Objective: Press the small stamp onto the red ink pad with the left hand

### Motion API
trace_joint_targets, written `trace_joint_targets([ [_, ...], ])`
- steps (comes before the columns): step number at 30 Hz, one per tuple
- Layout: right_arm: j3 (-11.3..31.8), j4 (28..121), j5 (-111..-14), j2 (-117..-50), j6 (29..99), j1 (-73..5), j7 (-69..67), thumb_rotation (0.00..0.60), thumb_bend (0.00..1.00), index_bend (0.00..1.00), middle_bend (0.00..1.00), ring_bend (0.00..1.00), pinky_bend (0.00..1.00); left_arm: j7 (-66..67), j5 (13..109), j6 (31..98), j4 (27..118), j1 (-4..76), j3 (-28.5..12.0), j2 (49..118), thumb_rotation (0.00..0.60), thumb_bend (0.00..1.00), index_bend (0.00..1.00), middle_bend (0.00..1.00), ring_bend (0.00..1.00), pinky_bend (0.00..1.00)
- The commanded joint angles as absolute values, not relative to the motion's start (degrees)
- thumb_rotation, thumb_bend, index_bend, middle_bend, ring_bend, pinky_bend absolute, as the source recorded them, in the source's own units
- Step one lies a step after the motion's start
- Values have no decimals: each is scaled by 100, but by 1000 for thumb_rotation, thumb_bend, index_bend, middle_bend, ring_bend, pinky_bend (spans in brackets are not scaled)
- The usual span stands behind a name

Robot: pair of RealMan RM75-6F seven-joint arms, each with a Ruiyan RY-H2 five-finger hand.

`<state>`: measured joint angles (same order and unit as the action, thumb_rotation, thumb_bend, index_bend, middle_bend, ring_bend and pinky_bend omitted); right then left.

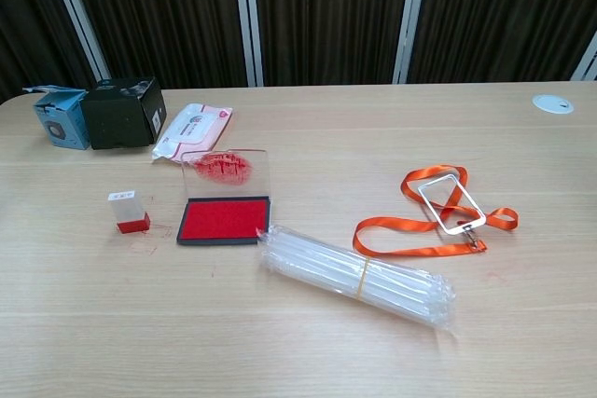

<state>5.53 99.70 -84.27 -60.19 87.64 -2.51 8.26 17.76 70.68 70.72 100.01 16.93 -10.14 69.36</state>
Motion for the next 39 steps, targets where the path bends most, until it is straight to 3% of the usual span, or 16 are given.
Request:
trace_joint_targets([
  [1,582,9932,-8347,-6027,8725,-265,824,600,0,0,0,0,0,2353,6232,6465,9955,2305,-1406,7449,600,0,40,38,801,849],
  [6,635,9803,-8093,-6049,8566,-305,806,600,0,0,0,0,0,2890,5285,6167,9588,2818,-1569,8039,600,32,235,213,827,872],
  [11,668,9706,-7909,-6066,8452,-331,789,600,0,0,0,0,0,3302,4734,6214,9221,3126,-1543,8506,600,84,331,349,831,874],
  [19,679,9646,-7782,-6095,8392,-341,824,600,0,0,0,0,0,3345,4387,6100,8490,3419,-1436,9092,600,163,370,362,831,875],
  [34,686,9658,-7671,-6074,8290,-373,804,600,0,0,0,0,0,3176,4394,6012,8135,3571,-1278,9348,600,344,384,405,831,875],
  [39,684,9656,-7662,-6071,8281,-377,802,600,0,0,0,0,0,3185,4358,6003,8089,3613,-1261,9410,600,347,385,405,830,874],
])
